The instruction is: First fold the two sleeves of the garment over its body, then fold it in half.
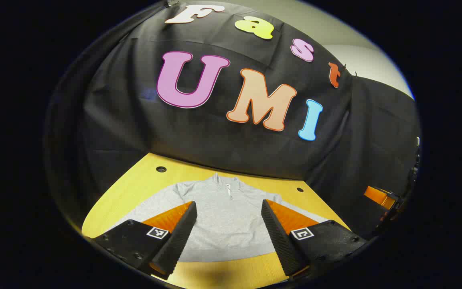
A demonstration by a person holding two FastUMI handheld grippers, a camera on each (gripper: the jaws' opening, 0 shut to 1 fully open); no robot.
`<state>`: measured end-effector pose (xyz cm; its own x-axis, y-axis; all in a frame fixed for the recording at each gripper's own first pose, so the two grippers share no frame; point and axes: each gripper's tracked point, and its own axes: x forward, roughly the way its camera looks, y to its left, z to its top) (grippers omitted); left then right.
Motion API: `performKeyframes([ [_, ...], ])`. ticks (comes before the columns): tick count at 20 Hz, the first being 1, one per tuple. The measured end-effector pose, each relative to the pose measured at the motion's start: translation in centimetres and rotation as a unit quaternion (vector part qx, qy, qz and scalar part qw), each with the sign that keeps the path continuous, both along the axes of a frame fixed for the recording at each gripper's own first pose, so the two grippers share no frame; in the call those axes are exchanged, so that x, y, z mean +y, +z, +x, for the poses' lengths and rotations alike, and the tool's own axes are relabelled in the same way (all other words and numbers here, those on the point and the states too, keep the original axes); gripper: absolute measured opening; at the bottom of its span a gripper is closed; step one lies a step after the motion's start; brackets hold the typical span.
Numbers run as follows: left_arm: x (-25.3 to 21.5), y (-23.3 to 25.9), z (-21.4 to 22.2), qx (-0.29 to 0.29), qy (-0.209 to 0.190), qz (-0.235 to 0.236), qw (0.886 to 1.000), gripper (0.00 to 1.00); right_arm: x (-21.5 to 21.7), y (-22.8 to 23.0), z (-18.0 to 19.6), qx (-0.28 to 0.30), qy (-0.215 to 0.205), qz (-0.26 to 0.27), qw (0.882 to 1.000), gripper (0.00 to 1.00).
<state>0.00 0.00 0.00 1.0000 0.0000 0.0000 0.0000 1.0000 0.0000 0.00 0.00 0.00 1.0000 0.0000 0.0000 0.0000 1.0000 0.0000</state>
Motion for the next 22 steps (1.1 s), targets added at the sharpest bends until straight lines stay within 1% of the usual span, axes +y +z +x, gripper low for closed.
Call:
performKeyframes([
  [5,0.0,-0.7,-0.5,0.011,0.006,0.002,1.000,0.94,-0.9,-1.2,0.2,0.024,0.020,0.003,1.000,1.00],
  [8,0.0,-1.2,-0.9,0.017,0.006,0.013,1.000,0.94,-1.7,-2.4,0.3,0.043,0.030,0.002,0.999,1.00],
  [12,-0.3,-1.8,-1.3,0.024,0.011,0.018,0.999,0.94,-3.5,-3.3,0.2,0.061,0.027,0.011,0.998,1.00],
  [15,-0.8,-2.0,-1.3,0.029,0.012,0.018,0.999,0.94,-5.0,-3.6,0.5,0.064,0.021,0.002,0.998,0.98],
  [18,-1.0,-2.5,-1.1,0.032,0.018,0.016,0.999,0.94,-7.7,-4.8,1.2,0.074,0.011,-0.016,0.997,0.98],
  [22,-1.4,-2.8,-1.3,0.031,0.033,0.022,0.999,0.94,-13.2,-7.7,2.6,0.109,-0.009,-0.028,0.994,0.98],
])
